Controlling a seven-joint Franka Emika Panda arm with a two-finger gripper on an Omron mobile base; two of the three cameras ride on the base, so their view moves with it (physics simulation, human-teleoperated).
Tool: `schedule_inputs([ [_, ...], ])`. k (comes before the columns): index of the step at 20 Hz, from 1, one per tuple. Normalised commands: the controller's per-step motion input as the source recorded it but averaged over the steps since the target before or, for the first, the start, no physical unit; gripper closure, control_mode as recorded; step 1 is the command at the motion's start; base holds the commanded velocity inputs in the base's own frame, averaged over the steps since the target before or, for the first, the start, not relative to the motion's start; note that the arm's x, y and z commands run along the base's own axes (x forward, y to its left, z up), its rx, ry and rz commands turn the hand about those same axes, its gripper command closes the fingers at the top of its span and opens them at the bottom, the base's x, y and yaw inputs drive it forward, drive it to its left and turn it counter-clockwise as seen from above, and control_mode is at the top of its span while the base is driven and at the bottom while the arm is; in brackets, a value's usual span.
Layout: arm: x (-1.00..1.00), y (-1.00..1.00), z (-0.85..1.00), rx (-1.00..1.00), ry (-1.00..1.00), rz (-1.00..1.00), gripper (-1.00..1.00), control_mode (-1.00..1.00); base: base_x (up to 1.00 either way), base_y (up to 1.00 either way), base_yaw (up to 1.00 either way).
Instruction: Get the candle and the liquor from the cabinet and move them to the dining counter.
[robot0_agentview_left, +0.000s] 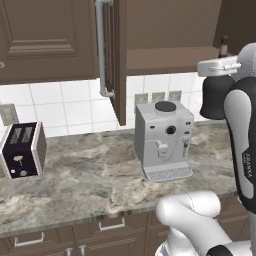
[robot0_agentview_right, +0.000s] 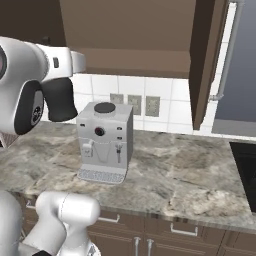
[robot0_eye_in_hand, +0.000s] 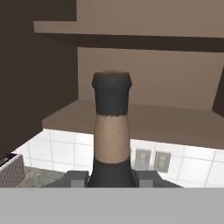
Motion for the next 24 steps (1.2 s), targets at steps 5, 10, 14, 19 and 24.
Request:
schedule_inputs([
  [5,0.0,0.0,-0.08,0.0,0.0,0.0,1.0,-1.0,0.0,0.0,0.0],
  [10,0.0,0.0,-0.05,0.0,0.0,0.0,1.0,-1.0,0.0,0.0,0.0],
  [14,0.0,0.0,-0.03,0.0,0.0,0.0,1.0,-1.0,0.0,0.0,0.0],
  [19,0.0,0.0,0.0,0.0,0.0,0.0,1.0,1.0,-0.47,-0.04,-0.03],
  [24,0.0,0.0,0.0,0.0,0.0,0.0,1.0,1.0,-1.0,-0.52,-0.32],
])
